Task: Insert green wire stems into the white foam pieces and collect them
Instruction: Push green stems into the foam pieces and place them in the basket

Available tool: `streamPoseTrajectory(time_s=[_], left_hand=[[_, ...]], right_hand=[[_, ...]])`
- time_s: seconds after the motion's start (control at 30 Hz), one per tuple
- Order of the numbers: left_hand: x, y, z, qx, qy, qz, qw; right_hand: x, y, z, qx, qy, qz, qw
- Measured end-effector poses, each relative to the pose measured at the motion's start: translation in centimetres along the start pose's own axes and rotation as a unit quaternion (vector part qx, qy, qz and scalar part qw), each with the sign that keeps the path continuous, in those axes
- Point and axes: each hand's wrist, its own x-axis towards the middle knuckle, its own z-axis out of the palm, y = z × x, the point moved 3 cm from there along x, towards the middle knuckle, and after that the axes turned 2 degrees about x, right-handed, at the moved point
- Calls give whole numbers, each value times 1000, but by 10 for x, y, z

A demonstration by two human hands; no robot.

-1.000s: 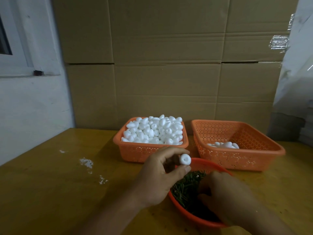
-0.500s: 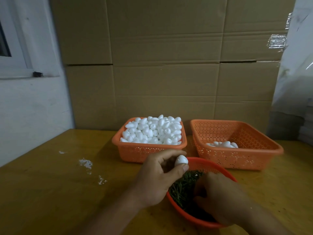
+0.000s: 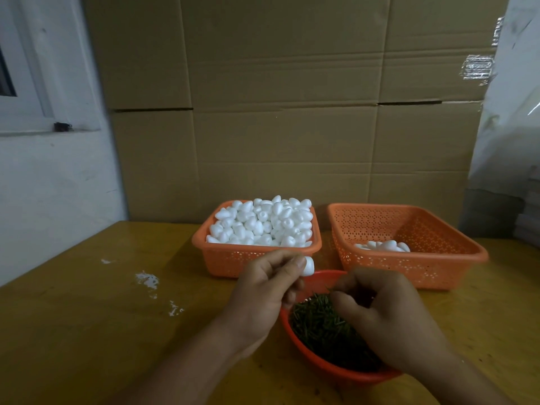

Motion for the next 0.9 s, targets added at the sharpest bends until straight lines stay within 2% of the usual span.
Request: streamPoseTrajectory(time_s=[0.1, 0.23, 0.67, 0.9], left_hand=[[-1, 2, 1, -61, -10, -31, 998], [-1, 3, 2, -114, -17, -58, 992], [-3, 4, 2, -112, -28, -67, 991], [-3, 3, 4, -100, -37, -55, 993]], right_hand=[[-1, -5, 1, 97, 10, -18, 995], [-2, -7, 2, 131, 26, -37, 990], [-4, -6, 5, 90, 40, -65, 993], [-7, -11, 7, 49, 80, -90, 992]])
